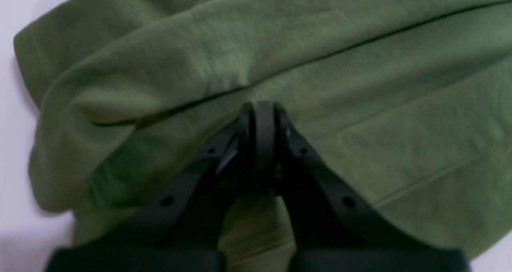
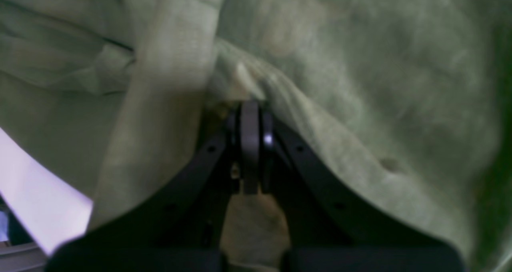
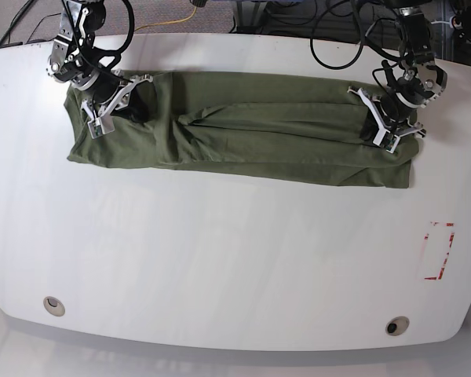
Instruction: Layout the t-shirt on the table in an organized manner, then fold the t-shirt properly
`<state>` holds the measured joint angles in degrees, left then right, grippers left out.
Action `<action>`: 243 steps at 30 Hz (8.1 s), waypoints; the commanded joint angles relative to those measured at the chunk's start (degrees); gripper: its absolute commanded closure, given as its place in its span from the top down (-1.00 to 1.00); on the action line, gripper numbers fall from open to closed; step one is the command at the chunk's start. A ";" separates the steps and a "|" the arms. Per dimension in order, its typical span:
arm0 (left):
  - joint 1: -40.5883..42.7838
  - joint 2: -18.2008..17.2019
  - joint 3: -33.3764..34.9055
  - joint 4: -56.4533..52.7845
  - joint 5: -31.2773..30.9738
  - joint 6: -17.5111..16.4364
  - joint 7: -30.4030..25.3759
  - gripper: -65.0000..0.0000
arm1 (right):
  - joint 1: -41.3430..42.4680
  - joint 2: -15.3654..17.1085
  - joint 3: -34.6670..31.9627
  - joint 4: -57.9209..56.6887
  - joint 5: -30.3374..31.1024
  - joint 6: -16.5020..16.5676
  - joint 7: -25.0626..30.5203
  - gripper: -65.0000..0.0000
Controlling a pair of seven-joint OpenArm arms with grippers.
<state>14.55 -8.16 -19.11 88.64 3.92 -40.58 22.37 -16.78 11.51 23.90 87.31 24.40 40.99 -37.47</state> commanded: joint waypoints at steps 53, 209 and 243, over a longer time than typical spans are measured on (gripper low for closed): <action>-17.40 -2.61 5.71 -4.46 3.59 0.58 9.06 -1.00 | 6.45 5.15 0.14 -8.05 -4.40 -2.71 -1.52 -1.00; -10.72 8.03 1.49 16.28 -26.82 0.58 46.24 -1.00 | 7.68 2.25 -3.37 -8.05 -4.32 -2.71 -1.60 -0.99; -12.48 17.16 19.69 13.64 -33.59 0.58 42.82 -1.00 | 7.76 1.90 -3.37 -8.05 -4.14 -2.71 -1.52 -0.99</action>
<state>2.90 8.82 0.21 102.41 -27.77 -39.92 66.15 -8.49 13.17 20.88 79.50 23.70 38.81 -34.41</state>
